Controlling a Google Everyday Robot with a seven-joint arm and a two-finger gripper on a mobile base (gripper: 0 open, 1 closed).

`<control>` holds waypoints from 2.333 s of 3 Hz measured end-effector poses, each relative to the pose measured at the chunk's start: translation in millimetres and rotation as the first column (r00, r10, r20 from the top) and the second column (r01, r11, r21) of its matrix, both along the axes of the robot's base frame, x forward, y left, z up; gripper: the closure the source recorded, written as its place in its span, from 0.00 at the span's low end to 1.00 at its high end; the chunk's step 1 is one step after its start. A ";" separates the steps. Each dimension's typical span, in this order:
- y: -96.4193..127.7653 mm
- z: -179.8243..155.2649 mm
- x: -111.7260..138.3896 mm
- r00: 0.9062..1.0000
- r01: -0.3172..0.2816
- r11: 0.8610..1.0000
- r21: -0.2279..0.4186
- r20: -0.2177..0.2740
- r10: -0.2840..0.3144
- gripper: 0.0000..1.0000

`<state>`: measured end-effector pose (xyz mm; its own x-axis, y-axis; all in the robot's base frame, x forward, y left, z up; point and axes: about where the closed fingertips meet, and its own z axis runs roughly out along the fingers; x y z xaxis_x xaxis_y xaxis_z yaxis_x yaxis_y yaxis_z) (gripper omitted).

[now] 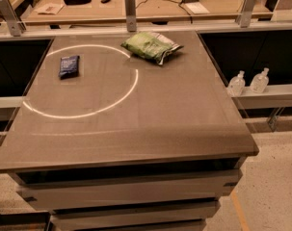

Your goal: Move rxbar chocolate near green jalapeno chip bag

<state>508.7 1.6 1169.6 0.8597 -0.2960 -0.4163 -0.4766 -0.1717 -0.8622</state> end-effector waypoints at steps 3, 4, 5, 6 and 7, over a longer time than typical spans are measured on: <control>-61.3 -85.4 73.9 0.905 0.391 0.908 0.148 -0.239 -0.351 1.00; -74.1 -115.5 103.5 0.868 0.453 0.881 0.136 -0.293 -0.401 1.00; -71.5 -146.0 129.5 0.849 0.462 0.882 0.096 -0.336 -0.408 1.00; -64.4 -177.3 150.0 0.834 0.466 0.882 0.071 -0.369 -0.411 1.00; -51.7 -205.8 165.7 0.824 0.471 0.879 0.075 -0.392 -0.408 1.00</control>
Offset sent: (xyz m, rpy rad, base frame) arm 0.0910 -0.0825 -0.1014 0.2444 0.2327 -0.4511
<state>674.4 -50.1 963.8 0.4385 -0.5082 -0.7413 -0.7448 0.2562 -0.6162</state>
